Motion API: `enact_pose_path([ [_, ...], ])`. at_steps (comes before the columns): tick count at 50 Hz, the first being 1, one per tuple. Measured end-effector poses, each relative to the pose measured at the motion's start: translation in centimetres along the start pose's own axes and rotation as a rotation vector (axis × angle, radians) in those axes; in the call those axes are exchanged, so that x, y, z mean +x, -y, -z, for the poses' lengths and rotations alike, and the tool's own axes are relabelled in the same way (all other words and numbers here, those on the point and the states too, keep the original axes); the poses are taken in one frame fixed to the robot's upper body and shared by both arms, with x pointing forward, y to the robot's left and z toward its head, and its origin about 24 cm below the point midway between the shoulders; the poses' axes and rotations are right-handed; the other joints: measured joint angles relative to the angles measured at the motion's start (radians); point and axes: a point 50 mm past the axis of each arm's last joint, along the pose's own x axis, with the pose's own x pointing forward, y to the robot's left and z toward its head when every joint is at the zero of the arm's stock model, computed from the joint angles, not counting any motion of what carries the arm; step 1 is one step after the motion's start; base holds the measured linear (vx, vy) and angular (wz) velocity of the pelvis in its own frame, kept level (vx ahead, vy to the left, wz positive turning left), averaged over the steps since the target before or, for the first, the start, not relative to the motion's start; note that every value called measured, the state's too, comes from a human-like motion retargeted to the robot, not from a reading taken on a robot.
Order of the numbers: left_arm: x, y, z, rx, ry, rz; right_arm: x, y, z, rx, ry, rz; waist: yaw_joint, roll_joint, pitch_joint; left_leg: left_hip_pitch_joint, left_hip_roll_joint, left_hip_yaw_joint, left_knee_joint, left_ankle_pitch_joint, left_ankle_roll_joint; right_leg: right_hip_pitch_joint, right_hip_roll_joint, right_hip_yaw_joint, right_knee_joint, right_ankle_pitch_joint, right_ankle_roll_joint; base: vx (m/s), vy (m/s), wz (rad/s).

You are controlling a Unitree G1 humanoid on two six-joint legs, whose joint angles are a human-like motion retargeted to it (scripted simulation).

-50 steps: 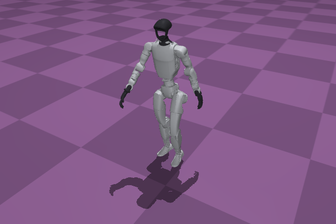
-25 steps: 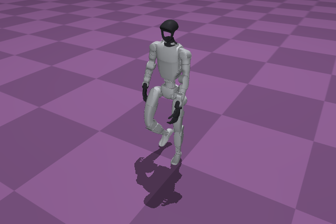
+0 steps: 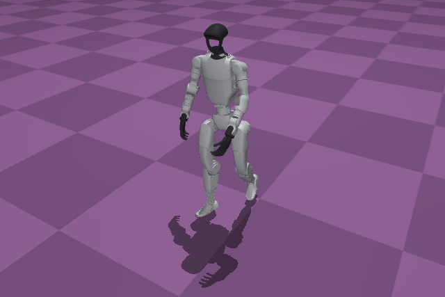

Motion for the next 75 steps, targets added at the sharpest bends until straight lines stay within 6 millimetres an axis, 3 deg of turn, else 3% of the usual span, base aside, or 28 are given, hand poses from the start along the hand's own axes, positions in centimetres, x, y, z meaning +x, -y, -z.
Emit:
enact_pose_path([
  [3,-2.6,-1.3,8.8,0.009,-0.279,-0.074,-0.6,2.3,-3.9,0.011,0.132,0.094,0.025,0.016,-0.036,-0.230,0.057,0.021,0.334,0.014,0.037,0.000,0.017,0.024,0.024,-0.033,-0.074,0.52,-0.13,-0.25],
  [6,-7.0,-2.0,16.8,0.000,-0.562,-0.133,-1.7,4.4,-8.1,0.021,0.282,0.179,0.083,0.018,-0.028,-0.344,0.093,0.056,0.460,-0.062,0.067,0.035,0.031,0.070,0.042,-0.067,-0.117,0.53,-0.09,-0.74],
  [8,-10.3,-2.2,20.9,-0.025,-0.726,-0.171,-2.8,5.6,-10.9,0.029,0.368,0.226,0.130,0.009,-0.019,-0.395,0.099,0.087,0.449,-0.115,0.087,0.055,0.031,0.105,0.048,-0.085,-0.126,0.50,-0.05,-0.97],
  [11,-15.1,-2.0,25.4,-0.087,-0.910,-0.215,-4.6,7.0,-14.7,0.035,0.490,0.281,0.208,-0.005,-0.005,-0.430,0.084,0.123,0.283,-0.136,0.083,0.078,0.027,0.163,0.054,-0.106,-0.128,0.49,0.00,-1.10],
  [15,-19.8,-1.5,28.6,-0.190,-1.025,-0.282,-7.1,8.2,-18.6,0.014,0.628,0.358,0.314,0.010,0.021,-0.374,0.078,0.169,-0.168,-0.069,0.022,0.118,0.054,0.238,0.058,-0.128,-0.125,0.50,0.07,-1.13],
  [18,-21.4,-1.1,29.6,-0.239,-1.035,-0.322,-8.2,8.6,-20.1,-0.015,0.696,0.404,0.360,0.069,0.042,-0.290,0.123,0.242,-0.491,0.000,-0.062,0.181,0.119,0.264,0.056,-0.142,-0.125,0.53,0.14,-0.73],
  [22,-21.5,-0.2,29.9,-0.277,-1.019,-0.319,-7.8,8.0,-19.6,-0.067,0.690,0.389,0.351,0.120,0.042,-0.236,0.149,0.308,-0.669,0.049,-0.142,0.243,0.170,0.268,0.072,-0.156,-0.133,0.53,0.18,-0.03],
  [25,-20.1,0.2,29.3,-0.293,-0.986,-0.292,-6.0,6.7,-17.3,-0.096,0.610,0.330,0.316,0.128,0.025,-0.205,0.143,0.298,-0.690,0.051,-0.147,0.253,0.180,0.258,0.121,-0.146,-0.142,0.54,0.20,0.36],
  [30,-14.9,-0.2,25.8,-0.217,-0.847,-0.225,-2.0,3.3,-9.3,-0.030,0.380,0.163,0.246,0.164,0.001,-0.118,0.164,0.240,-0.674,-0.020,-0.150,0.201,0.208,0.196,0.383,0.005,-0.145,0.56,0.22,0.50],
  [33,-10.4,-1.1,21.6,-0.139,-0.702,-0.200,-0.5,0.9,-3.4,0.098,0.218,0.049,0.205,0.183,-0.022,-0.088,0.182,0.192,-0.666,-0.054,-0.138,0.061,0.207,0.139,0.674,0.133,-0.137,0.51,0.20,0.65],
  [36,-6.0,-2.0,15.9,-0.068,-0.533,-0.195,0.1,-1.2,2.4,0.252,0.056,-0.021,0.150,0.187,-0.041,-0.075,0.180,0.128,-0.656,-0.077,-0.123,-0.093,0.200,0.111,0.905,0.189,-0.125,0.46,0.16,0.92],
  [39,-2.3,-2.3,9.2,-0.008,-0.359,-0.188,-0.2,-3.0,7.4,0.380,-0.095,-0.055,0.083,0.192,-0.042,-0.059,0.177,0.057,-0.644,-0.098,-0.122,-0.203,0.194,0.086,0.996,0.113,-0.135,0.44,0.11,1.15],
  [42,0.2,-2.0,1.9,0.050,-0.169,-0.157,-0.9,-4.2,11.2,0.458,-0.209,-0.074,0.017,0.196,-0.031,-0.037,0.170,-0.008,-0.633,-0.117,-0.125,-0.259,0.143,0.010,0.953,0.035,-0.179,0.41,0.07,1.15],
  [45,1.4,-1.0,-5.0,0.100,0.026,-0.108,-1.6,-5.0,13.6,0.488,-0.280,-0.088,-0.042,0.193,-0.015,-0.013,0.158,-0.066,-0.625,-0.134,-0.125,-0.271,0.114,-0.049,0.784,-0.018,-0.202,0.41,0.02,1.07],
  [49,1.2,0.7,-12.3,0.115,0.272,-0.029,-1.9,-5.5,14.4,0.472,-0.302,-0.091,-0.103,0.148,0.004,0.034,0.098,-0.132,-0.616,-0.161,-0.118,-0.220,0.106,-0.043,0.377,0.017,-0.163,0.43,-0.04,0.93],
  [52,0.4,1.7,-16.4,0.051,0.415,-0.021,-1.5,-4.9,13.4,0.421,-0.334,-0.035,-0.124,0.092,0.027,0.087,0.029,-0.161,-0.620,-0.187,-0.112,-0.168,0.082,-0.025,0.081,0.089,-0.085,0.48,-0.08,0.53],
  [55,-0.1,2.5,-17.8,0.006,0.498,0.017,-0.9,-4.6,11.2,0.355,-0.289,-0.043,-0.110,0.057,0.044,0.144,-0.006,-0.174,-0.620,-0.209,-0.114,-0.145,0.082,-0.007,-0.028,0.132,0.002,0.51,-0.10,0.08],
  [57,0.0,2.8,-16.7,-0.027,0.489,0.043,-0.6,-3.9,9.4,0.309,-0.244,-0.037,-0.087,0.054,0.041,0.163,-0.014,-0.176,-0.608,-0.211,-0.111,-0.126,0.088,0.010,-0.045,0.164,0.007,0.51,-0.11,-0.17],
  [60,0.5,2.7,-12.8,-0.066,0.395,0.058,-0.1,-2.5,6.4,0.241,-0.165,-0.005,-0.043,0.059,0.037,0.175,-0.018,-0.178,-0.557,-0.189,-0.108,-0.082,0.088,0.020,-0.045,0.128,-0.017,0.52,-0.13,-0.27],
  [63,0.9,1.9,-6.1,-0.057,0.199,0.030,0.1,-1.1,2.8,0.179,-0.075,0.031,0.008,0.035,0.041,0.136,-0.047,-0.174,-0.394,-0.121,-0.092,-0.031,0.055,0.042,-0.022,0.058,0.002,0.54,-0.15,-0.24],
  [66,-0.2,0.4,2.6,-0.002,-0.073,-0.040,-0.1,0.5,-1.2,0.129,0.040,0.075,0.038,0.004,0.017,-0.056,-0.070,-0.143,-0.043,-0.030,-0.060,-0.015,0.008,0.052,0.003,0.016,-0.007,0.50,-0.14,0.06],
  [68,-2.1,-0.7,8.6,0.035,-0.273,-0.105,-0.5,1.8,-4.1,0.096,0.130,0.125,0.054,0.003,-0.002,-0.208,-0.054,-0.114,0.190,0.015,-0.041,-0.011,0.000,0.050,0.015,-0.005,-0.037,0.47,-0.11,0.16],
  [71,-6.5,-2.2,16.4,0.044,-0.565,-0.207,-1.7,4.0,-8.5,0.043,0.260,0.196,0.100,0.004,-0.006,-0.362,-0.008,-0.055,0.383,-0.003,0.005,0.011,0.002,0.058,0.025,-0.032,-0.079,0.46,-0.08,-0.14],
  [75,-13.5,-3.5,23.5,-0.039,-0.856,-0.325,-4.0,6.3,-13.9,-0.008,0.408,0.256,0.184,-0.020,-0.001,-0.471,0.022,0.027,0.361,-0.093,0.064,0.035,-0.012,0.088,0.031,-0.064,-0.100,0.45,-0.04,-0.43],
])
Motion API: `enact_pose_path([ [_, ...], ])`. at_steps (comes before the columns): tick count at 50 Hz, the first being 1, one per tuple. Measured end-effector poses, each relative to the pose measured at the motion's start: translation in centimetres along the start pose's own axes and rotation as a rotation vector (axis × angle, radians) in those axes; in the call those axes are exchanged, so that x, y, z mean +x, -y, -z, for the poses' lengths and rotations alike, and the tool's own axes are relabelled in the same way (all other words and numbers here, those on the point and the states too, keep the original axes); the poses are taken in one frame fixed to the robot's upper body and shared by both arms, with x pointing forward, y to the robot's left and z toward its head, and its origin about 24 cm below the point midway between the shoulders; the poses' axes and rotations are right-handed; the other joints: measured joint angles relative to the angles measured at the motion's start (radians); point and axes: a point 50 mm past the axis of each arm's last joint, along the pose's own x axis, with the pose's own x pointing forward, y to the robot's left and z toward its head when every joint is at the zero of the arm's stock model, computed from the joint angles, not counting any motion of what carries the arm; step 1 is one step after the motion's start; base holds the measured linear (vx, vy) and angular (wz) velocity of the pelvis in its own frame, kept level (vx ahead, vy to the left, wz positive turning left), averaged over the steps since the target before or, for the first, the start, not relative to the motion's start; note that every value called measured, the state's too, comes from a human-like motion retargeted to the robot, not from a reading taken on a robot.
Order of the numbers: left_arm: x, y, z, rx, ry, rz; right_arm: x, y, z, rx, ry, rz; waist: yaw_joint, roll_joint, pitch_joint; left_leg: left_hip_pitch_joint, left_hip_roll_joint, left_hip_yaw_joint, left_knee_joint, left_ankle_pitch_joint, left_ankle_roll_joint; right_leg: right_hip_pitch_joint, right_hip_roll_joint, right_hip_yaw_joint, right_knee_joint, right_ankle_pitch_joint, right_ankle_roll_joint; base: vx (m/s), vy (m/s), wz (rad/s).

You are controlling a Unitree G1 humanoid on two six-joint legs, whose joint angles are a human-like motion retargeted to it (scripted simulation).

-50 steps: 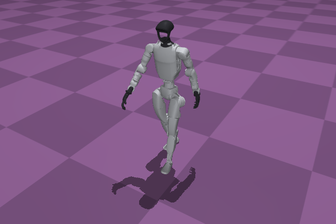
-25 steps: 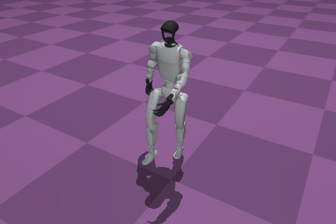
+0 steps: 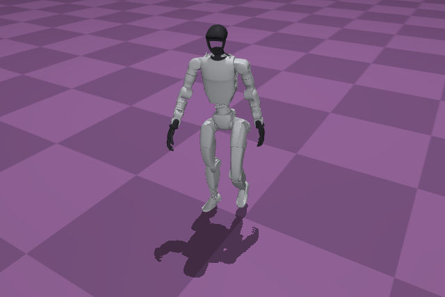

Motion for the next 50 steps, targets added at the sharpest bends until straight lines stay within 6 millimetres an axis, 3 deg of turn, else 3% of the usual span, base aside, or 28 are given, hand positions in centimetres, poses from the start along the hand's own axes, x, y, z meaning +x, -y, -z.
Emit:
enact_pose_path([
  [3,-0.3,-1.8,4.9,-0.120,-0.113,-0.051,-0.1,1.6,-3.6,0.002,0.096,0.035,0.066,-0.020,0.005,-0.011,-0.010,0.040,-0.233,0.003,-0.005,0.015,-0.008,0.028,-0.002,-0.018,0.007,0.46,0.01,-0.56],
  [7,-1.0,-3.4,8.9,-0.284,-0.169,-0.109,-0.5,3.0,-6.7,0.044,0.201,0.097,0.144,0.008,0.025,0.104,0.038,0.179,-0.716,0.052,-0.074,0.077,0.042,0.053,-0.014,-0.050,0.016,0.51,0.08,-0.57],
  [10,-1.4,-3.8,10.8,-0.346,-0.202,-0.134,-0.5,3.1,-6.6,0.088,0.228,0.121,0.154,0.071,0.030,0.193,0.094,0.352,-0.965,0.072,-0.167,0.153,0.115,0.037,-0.018,-0.077,0.007,0.55,0.14,0.01],
  [14,-1.2,-2.7,10.4,-0.387,-0.216,-0.111,-0.2,1.3,-3.2,0.087,0.145,0.069,0.112,0.104,0.014,0.259,0.098,0.436,-1.075,0.110,-0.217,0.208,0.152,0.001,0.016,-0.092,-0.024,0.54,0.16,0.52],
  [17,-0.6,-1.3,7.6,-0.375,-0.161,-0.042,-0.2,-1.0,1.6,0.049,0.006,-0.006,0.065,0.121,0.006,0.316,0.095,0.383,-1.082,0.099,-0.222,0.223,0.157,-0.031,0.109,-0.067,-0.052,0.56,0.18,0.76],
  [19,-0.2,-0.5,4.6,-0.312,-0.068,0.026,-0.8,-2.8,5.6,0.030,-0.093,-0.069,0.037,0.142,0.006,0.362,0.111,0.337,-1.063,0.065,-0.232,0.209,0.162,-0.054,0.245,-0.012,-0.070,0.59,0.19,0.82],
  [21,-0.1,0.3,0.6,-0.214,0.069,0.090,-1.8,-4.7,9.5,0.035,-0.177,-0.157,0.016,0.161,-0.001,0.393,0.132,0.294,-1.038,0.029,-0.233,0.141,0.161,-0.066,0.451,0.067,-0.075,0.56,0.18,0.82],
  [24,-1.1,1.2,-7.1,-0.110,0.306,0.169,-3.9,-7.1,14.6,0.050,-0.341,-0.289,-0.021,0.171,-0.019,0.407,0.140,0.229,-1.016,-0.001,-0.214,-0.034,0.152,-0.044,0.778,0.159,-0.064,0.49,0.15,0.94],
  [27,-3.8,2.0,-14.8,-0.045,0.549,0.230,-6.2,-8.8,18.7,0.077,-0.484,-0.371,-0.069,0.178,-0.021,0.421,0.138,0.157,-0.994,-0.026,-0.195,-0.187,0.148,-0.017,0.991,0.131,-0.067,0.46,0.11,1.14],
  [30,-8.0,2.8,-21.4,-0.003,0.787,0.290,-8.0,-9.6,21.3,0.125,-0.578,-0.408,-0.120,0.185,-0.010,0.437,0.129,0.084,-0.968,-0.052,-0.182,-0.290,0.104,-0.040,1.057,0.068,-0.096,0.44,0.07,1.23],
  [34,-14.3,3.6,-27.5,0.016,1.073,0.380,-9.2,-9.5,23.0,0.196,-0.630,-0.393,-0.186,0.198,0.008,0.468,0.122,-0.010,-0.943,-0.088,-0.177,-0.335,0.040,-0.112,0.903,0.002,-0.118,0.44,0.02,1.25],
  [38,-19.0,3.9,-30.3,-0.032,1.274,0.469,-9.3,-8.8,23.4,0.227,-0.630,-0.334,-0.240,0.186,0.024,0.516,0.093,-0.098,-0.932,-0.116,-0.181,-0.289,0.036,-0.106,0.487,0.041,-0.076,0.46,-0.07,1.21],
  [41,-20.8,3.7,-31.2,-0.157,1.350,0.506,-8.5,-7.7,22.8,0.164,-0.648,-0.270,-0.270,0.139,0.054,0.576,0.036,-0.162,-0.934,-0.136,-0.186,-0.211,0.023,0.011,0.119,0.124,0.013,0.51,-0.15,1.14],
  [43,-21.0,3.4,-31.5,-0.241,1.362,0.496,-7.7,-7.2,21.8,0.104,-0.653,-0.245,-0.272,0.109,0.077,0.619,0.009,-0.193,-0.937,-0.147,-0.191,-0.183,0.016,0.120,-0.012,0.182,0.091,0.52,-0.20,0.77],
  [45,-19.9,3.2,-31.0,-0.294,1.329,0.471,-6.7,-6.7,20.5,0.075,-0.620,-0.229,-0.252,0.092,0.090,0.650,0.004,-0.213,-0.930,-0.149,-0.192,-0.162,0.024,0.195,-0.048,0.237,0.139,0.51,-0.23,0.45],
  [48,-16.1,3.2,-28.9,-0.386,1.174,0.423,-5.2,-5.7,18.1,0.032,-0.552,-0.184,-0.204,0.087,0.093,0.653,-0.002,-0.232,-0.881,-0.120,-0.164,-0.123,0.011,0.183,-0.045,0.212,0.113,0.49,-0.19,0.24],
  [50,-12.8,3.3,-26.4,-0.419,1.026,0.369,-4.3,-5.1,16.4,0.008,-0.502,-0.154,-0.166,0.080,0.097,0.638,-0.004,-0.240,-0.806,-0.080,-0.143,-0.087,0.003,0.160,-0.034,0.166,0.088,0.49,-0.24,0.26],
])
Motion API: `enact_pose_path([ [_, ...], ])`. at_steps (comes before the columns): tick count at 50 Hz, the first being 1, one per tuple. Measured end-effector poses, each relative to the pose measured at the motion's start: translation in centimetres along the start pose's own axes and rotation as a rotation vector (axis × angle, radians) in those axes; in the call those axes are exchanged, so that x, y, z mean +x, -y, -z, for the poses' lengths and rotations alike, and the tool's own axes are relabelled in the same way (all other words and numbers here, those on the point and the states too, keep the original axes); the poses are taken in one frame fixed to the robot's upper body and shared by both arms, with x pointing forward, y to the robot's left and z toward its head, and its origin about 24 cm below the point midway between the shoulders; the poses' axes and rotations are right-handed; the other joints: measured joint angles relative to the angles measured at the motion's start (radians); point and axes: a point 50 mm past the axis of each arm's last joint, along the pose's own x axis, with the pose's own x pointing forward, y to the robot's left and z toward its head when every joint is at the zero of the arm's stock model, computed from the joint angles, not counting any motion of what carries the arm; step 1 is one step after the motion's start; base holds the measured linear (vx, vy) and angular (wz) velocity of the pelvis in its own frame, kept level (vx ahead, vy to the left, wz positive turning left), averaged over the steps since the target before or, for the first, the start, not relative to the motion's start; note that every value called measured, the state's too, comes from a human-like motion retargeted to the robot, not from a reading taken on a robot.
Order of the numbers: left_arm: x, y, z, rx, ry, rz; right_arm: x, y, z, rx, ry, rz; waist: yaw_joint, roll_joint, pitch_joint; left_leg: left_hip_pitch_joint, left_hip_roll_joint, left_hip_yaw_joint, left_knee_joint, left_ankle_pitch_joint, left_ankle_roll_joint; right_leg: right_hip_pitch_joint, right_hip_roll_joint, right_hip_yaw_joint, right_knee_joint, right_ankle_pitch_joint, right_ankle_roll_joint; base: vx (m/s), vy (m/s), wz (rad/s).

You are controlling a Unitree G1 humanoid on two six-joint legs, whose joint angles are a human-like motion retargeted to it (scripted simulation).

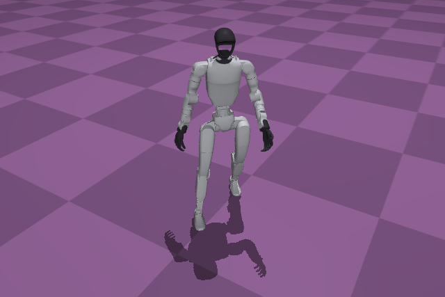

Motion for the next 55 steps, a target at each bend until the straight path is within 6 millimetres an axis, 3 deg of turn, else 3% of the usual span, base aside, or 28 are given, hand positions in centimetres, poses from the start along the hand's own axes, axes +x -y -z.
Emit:
enact_pose_path([
  [3,-2.3,-3.6,6.5,0.059,-0.252,-0.145,-0.3,0.9,-2.9,-0.013,0.083,0.038,0.047,-0.036,-0.010,-0.123,-0.023,0.009,0.253,0.078,0.054,0.040,-0.038,-0.035,0.018,-0.048,-0.016,0.46,-0.25,0.58],
  [6,-6.5,-7.5,12.3,0.175,-0.528,-0.271,-1.0,2.4,-6.2,-0.010,0.189,0.086,0.064,-0.059,-0.056,-0.354,-0.003,0.072,0.580,0.114,0.114,0.039,-0.065,-0.095,0.030,-0.079,-0.032,0.40,-0.22,1.12],
  [10,-13.2,-11.9,17.3,0.289,-0.842,-0.403,-2.5,5.5,-10.4,-0.025,0.322,0.172,0.102,-0.063,-0.082,-0.549,0.089,0.233,0.783,0.034,0.195,0.057,-0.069,-0.170,0.035,-0.109,-0.060,0.38,-0.16,0.95],
  [14,-18.3,-14.8,19.2,0.269,-0.972,-0.536,-4.5,8.9,-13.7,-0.042,0.412,0.259,0.180,-0.076,-0.074,-0.572,0.090,0.385,0.594,-0.029,0.175,0.088,-0.075,-0.208,0.031,-0.126,-0.076,0.36,-0.08,0.38],
  [17,-20.7,-16.1,19.6,0.194,-0.958,-0.646,-6.2,11.4,-15.7,-0.024,0.477,0.348,0.240,-0.069,-0.061,-0.510,0.060,0.508,0.252,0.010,0.097,0.118,-0.060,-0.228,0.025,-0.135,-0.069,0.37,0.01,0.20],
  [20,-22.6,-16.7,20.1,0.125,-0.936,-0.720,-7.4,13.1,-16.6,0.030,0.538,0.428,0.265,-0.010,-0.063,-0.433,0.069,0.675,-0.071,0.061,0.000,0.176,0.014,-0.280,0.018,-0.156,-0.067,0.39,0.07,0.59],
  [25,-24.1,-15.8,21.6,-0.012,-0.950,-0.747,-7.0,13.2,-15.6,0.077,0.549,0.430,0.227,0.072,-0.106,-0.383,0.070,0.899,-0.294,0.135,-0.101,0.270,0.119,-0.391,0.015,-0.177,-0.092,0.41,0.09,1.14],
  [30,-21.9,-13.5,22.2,-0.154,-0.929,-0.638,-4.1,10.1,-11.5,0.011,0.412,0.314,0.168,0.119,-0.129,-0.303,0.087,0.759,-0.294,0.123,-0.097,0.332,0.148,-0.481,0.141,-0.108,-0.155,0.48,0.14,1.39],
  [33,-18.3,-12.2,20.9,-0.146,-0.845,-0.475,-2.1,7.2,-7.7,-0.037,0.299,0.217,0.154,0.158,-0.130,-0.235,0.124,0.656,-0.289,0.088,-0.103,0.273,0.128,-0.502,0.432,-0.015,-0.186,0.48,0.17,1.49],
  [35,-14.9,-11.2,18.9,-0.095,-0.748,-0.367,-1.2,5.1,-5.5,-0.056,0.227,0.151,0.148,0.160,-0.146,-0.229,0.131,0.583,-0.274,0.067,-0.088,0.156,0.099,-0.459,0.669,0.046,-0.178,0.41,0.15,1.65],
  [38,-9.3,-9.3,14.3,0.001,-0.553,-0.235,-0.4,2.4,-2.7,-0.083,0.130,0.082,0.118,0.148,-0.156,-0.234,0.115,0.448,-0.250,0.046,-0.062,-0.019,0.109,-0.328,0.907,0.028,-0.153,0.37,0.11,2.11],
  [43,-2.6,-3.6,4.5,0.177,-0.183,0.025,0.0,-0.8,0.4,-0.144,0.046,0.003,0.055,0.149,-0.130,-0.203,0.083,0.210,-0.211,0.024,-0.048,-0.150,0.065,-0.276,1.004,-0.135,-0.221,0.35,0.08,2.49],
  [46,-1.0,0.5,-1.2,0.277,0.042,0.185,0.0,-2.1,1.3,-0.176,0.046,-0.041,0.014,0.152,-0.115,-0.179,0.065,0.066,-0.193,0.019,-0.048,-0.167,0.048,-0.275,0.901,-0.189,-0.239,0.33,0.02,2.63],
  [50,-1.0,5.0,-7.2,0.332,0.284,0.346,-0.1,-3.2,1.5,-0.214,0.073,-0.094,-0.033,0.139,-0.099,-0.138,0.039,-0.109,-0.188,0.023,-0.057,-0.154,0.066,-0.240,0.634,-0.185,-0.205,0.33,-0.06,2.44],
  [55,-1.4,6.8,-10.4,0.311,0.406,0.408,-0.2,-3.1,0.0,-0.237,0.116,-0.121,-0.079,0.075,-0.075,-0.063,-0.022,-0.290,-0.202,0.035,-0.067,-0.100,0.093,-0.058,0.210,-0.109,-0.106,0.36,-0.14,1.98],
])
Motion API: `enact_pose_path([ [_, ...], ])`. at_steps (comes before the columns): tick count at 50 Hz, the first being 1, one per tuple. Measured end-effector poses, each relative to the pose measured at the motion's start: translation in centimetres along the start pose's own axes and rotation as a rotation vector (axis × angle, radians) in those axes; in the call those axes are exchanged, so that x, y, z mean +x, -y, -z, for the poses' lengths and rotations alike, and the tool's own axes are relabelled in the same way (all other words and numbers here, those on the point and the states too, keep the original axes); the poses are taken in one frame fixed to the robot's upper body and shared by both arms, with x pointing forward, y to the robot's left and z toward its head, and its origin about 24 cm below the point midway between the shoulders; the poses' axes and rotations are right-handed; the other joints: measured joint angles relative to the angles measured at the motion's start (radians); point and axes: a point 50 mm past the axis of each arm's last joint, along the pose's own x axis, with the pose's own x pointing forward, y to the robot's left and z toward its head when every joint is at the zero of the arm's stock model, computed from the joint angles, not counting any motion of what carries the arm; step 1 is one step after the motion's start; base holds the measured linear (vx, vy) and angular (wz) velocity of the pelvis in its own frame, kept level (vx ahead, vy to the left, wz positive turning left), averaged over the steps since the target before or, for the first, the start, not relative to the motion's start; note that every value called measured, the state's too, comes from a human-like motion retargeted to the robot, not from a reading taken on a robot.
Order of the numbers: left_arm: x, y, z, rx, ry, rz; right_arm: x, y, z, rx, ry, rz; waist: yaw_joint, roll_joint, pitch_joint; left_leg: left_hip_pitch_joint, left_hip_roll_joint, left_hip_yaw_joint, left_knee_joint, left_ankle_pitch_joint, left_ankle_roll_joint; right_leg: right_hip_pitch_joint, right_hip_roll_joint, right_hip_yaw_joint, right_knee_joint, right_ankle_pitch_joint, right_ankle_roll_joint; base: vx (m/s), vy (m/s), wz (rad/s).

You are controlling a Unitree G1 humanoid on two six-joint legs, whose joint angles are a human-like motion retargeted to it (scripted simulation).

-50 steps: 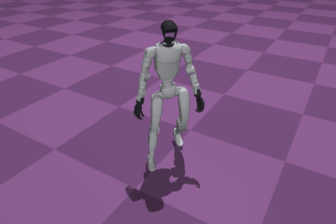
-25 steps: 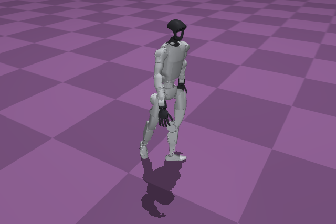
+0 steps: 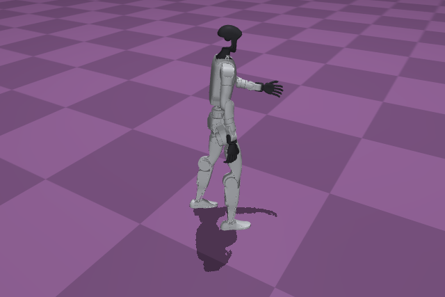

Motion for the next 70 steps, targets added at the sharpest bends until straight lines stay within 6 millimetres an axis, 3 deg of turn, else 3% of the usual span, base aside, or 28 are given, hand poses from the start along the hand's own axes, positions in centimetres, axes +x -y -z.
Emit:
enact_pose_path([
  [2,0.0,-0.6,0.4,-0.011,-0.015,-0.038,0.0,0.8,-0.9,-0.001,0.017,0.018,-0.005,-0.027,0.014,0.040,-0.020,-0.053,-0.007,-0.001,-0.003,0.015,-0.012,0.011,-0.108,0.012,0.041,0.41,-0.18,1.43],
  [4,-0.6,-1.5,2.1,-0.024,-0.077,-0.101,-0.1,1.5,-1.6,0.011,0.033,0.045,-0.001,-0.048,0.020,0.076,-0.033,-0.097,-0.012,0.001,-0.003,0.022,-0.014,0.014,-0.168,0.041,0.080,0.43,-0.18,1.17],
  [6,-1.5,-2.6,4.6,-0.040,-0.177,-0.189,-0.2,2.6,-2.5,0.037,0.048,0.084,0.009,-0.063,0.025,0.107,-0.042,-0.140,-0.018,0.013,0.003,0.034,-0.009,0.040,-0.196,0.088,0.105,0.45,-0.18,0.98],
  [8,-3.5,-3.7,8.1,-0.064,-0.325,-0.301,-0.3,3.4,-3.0,0.069,0.058,0.120,0.030,-0.066,0.017,0.125,-0.040,-0.177,-0.015,0.032,0.010,0.050,-0.002,0.054,-0.195,0.104,0.080,0.46,-0.20,0.73],
  [10,-6.5,-4.7,11.8,-0.083,-0.504,-0.424,-0.4,4.3,-3.5,0.099,0.064,0.158,0.060,-0.060,0.008,0.134,-0.034,-0.212,-0.002,0.059,0.011,0.074,-0.002,0.029,-0.185,0.072,0.035,0.48,-0.21,0.56],
  [13,-12.6,-5.4,17.0,-0.071,-0.816,-0.568,-0.6,5.4,-4.1,0.133,0.067,0.199,0.114,-0.071,0.004,0.120,-0.061,-0.246,0.083,0.107,-0.007,0.127,-0.025,-0.009,-0.175,0.018,0.034,0.49,-0.22,0.58],
  [15,-17.6,-5.4,19.6,-0.042,-1.034,-0.621,-0.8,6.0,-4.5,0.145,0.069,0.205,0.148,-0.100,-0.001,0.056,-0.117,-0.214,0.231,0.134,-0.017,0.156,-0.062,-0.031,-0.171,-0.006,0.049,0.46,-0.22,0.73],
  [17,-22.6,-5.2,21.2,-0.016,-1.230,-0.641,-1.0,6.9,-5.3,0.149,0.085,0.208,0.163,-0.123,-0.029,-0.123,-0.166,-0.091,0.509,0.140,-0.012,0.150,-0.095,-0.064,-0.164,-0.024,0.049,0.41,-0.19,1.03],
  [19,-27.5,-4.8,22.0,-0.007,-1.386,-0.655,-1.3,7.8,-6.2,0.141,0.105,0.227,0.170,-0.128,-0.062,-0.319,-0.140,0.087,0.756,0.141,0.029,0.135,-0.108,-0.105,-0.157,-0.039,0.040,0.37,-0.16,1.14],
  [21,-31.8,-4.4,22.2,-0.018,-1.497,-0.672,-1.7,8.7,-7.1,0.124,0.127,0.252,0.188,-0.137,-0.073,-0.448,-0.065,0.279,0.901,0.110,0.109,0.142,-0.120,-0.137,-0.154,-0.054,0.035,0.37,-0.15,0.85],
  [23,-35.2,-3.9,22.1,-0.048,-1.561,-0.697,-2.1,9.8,-8.3,0.102,0.154,0.274,0.217,-0.149,-0.071,-0.519,0.005,0.443,0.953,0.040,0.188,0.153,-0.131,-0.155,-0.156,-0.064,0.035,0.37,-0.12,0.42],
  [25,-37.8,-3.5,21.9,-0.095,-1.589,-0.739,-2.7,10.8,-9.8,0.082,0.187,0.294,0.253,-0.164,-0.060,-0.549,0.033,0.558,0.910,-0.024,0.230,0.165,-0.144,-0.160,-0.162,-0.068,0.038,0.36,-0.09,0.11],
  [27,-39.6,-3.1,21.6,-0.154,-1.591,-0.813,-3.4,11.8,-11.3,0.065,0.226,0.319,0.292,-0.178,-0.045,-0.546,0.024,0.632,0.764,-0.033,0.221,0.177,-0.153,-0.156,-0.169,-0.065,0.043,0.36,-0.05,-0.09],
  [30,-41.1,-2.6,21.5,-0.244,-1.567,-0.949,-4.7,13.2,-13.8,0.044,0.303,0.382,0.349,-0.171,-0.013,-0.486,0.008,0.716,0.416,0.033,0.155,0.206,-0.137,-0.146,-0.176,-0.063,0.049,0.38,0.00,-0.24],
  [33,-41.7,-1.9,21.6,-0.298,-1.557,-1.005,-5.8,13.9,-15.6,0.032,0.399,0.447,0.380,-0.101,0.018,-0.406,0.048,0.780,0.105,0.099,0.067,0.278,-0.058,-0.155,-0.174,-0.077,0.037,0.42,0.05,-0.10],
  [37,-40.5,-0.8,22.4,-0.351,-1.525,-0.960,-6.3,13.6,-16.7,-0.006,0.487,0.459,0.372,-0.033,0.031,-0.363,0.097,0.829,-0.085,0.145,-0.027,0.366,0.016,-0.175,-0.166,-0.097,0.013,0.47,0.08,0.21],
  [42,-36.0,-0.2,23.5,-0.392,-1.437,-0.799,-5.1,11.3,-15.5,-0.055,0.466,0.379,0.321,-0.023,0.010,-0.318,0.114,0.834,-0.093,0.172,-0.031,0.410,0.030,-0.195,-0.096,-0.072,-0.020,0.52,0.12,0.34],
  [47,-29.3,-0.9,23.6,-0.247,-1.328,-0.560,-2.3,6.9,-10.6,-0.008,0.389,0.223,0.247,0.019,-0.010,-0.198,0.149,0.764,-0.066,0.095,-0.007,0.361,0.036,-0.207,0.228,0.094,-0.056,0.58,0.18,0.56],
  [51,-21.3,-2.3,22.1,-0.087,-1.186,-0.448,-0.7,3.2,-5.4,0.035,0.233,0.082,0.180,0.030,-0.039,-0.172,0.158,0.680,-0.024,0.041,0.044,0.137,0.029,-0.153,0.628,0.214,-0.042,0.51,0.16,0.82],
  [56,-10.0,-3.1,17.2,0.042,-0.915,-0.359,0.0,-0.6,0.5,0.051,0.023,-0.054,0.088,0.036,-0.034,-0.141,0.152,0.569,0.026,-0.004,0.045,-0.063,0.028,-0.125,0.798,0.068,-0.062,0.47,0.10,1.06],
  [61,-0.8,-1.8,9.9,0.067,-0.572,-0.234,-0.3,-3.0,4.0,0.059,-0.097,-0.161,0.002,0.040,-0.015,-0.100,0.138,0.472,0.060,-0.042,0.036,-0.126,0.008,-0.174,0.554,-0.024,-0.085,0.45,0.03,1.06],
  [66,3.9,0.2,3.4,-0.010,-0.278,-0.143,-0.4,-2.6,5.0,0.040,-0.168,-0.126,-0.075,-0.010,0.005,-0.029,0.059,0.391,0.065,-0.075,0.038,-0.062,-0.002,-0.158,-0.021,0.078,0.002,0.50,-0.07,0.96],
  [70,4.8,1.0,0.9,-0.047,-0.159,-0.107,-0.2,-1.1,3.6,0.009,-0.177,-0.058,-0.088,-0.051,0.029,0.059,0.015,0.359,0.051,-0.096,0.023,-0.028,-0.014,-0.217,-0.265,0.131,0.142,0.57,-0.12,0.38],
])
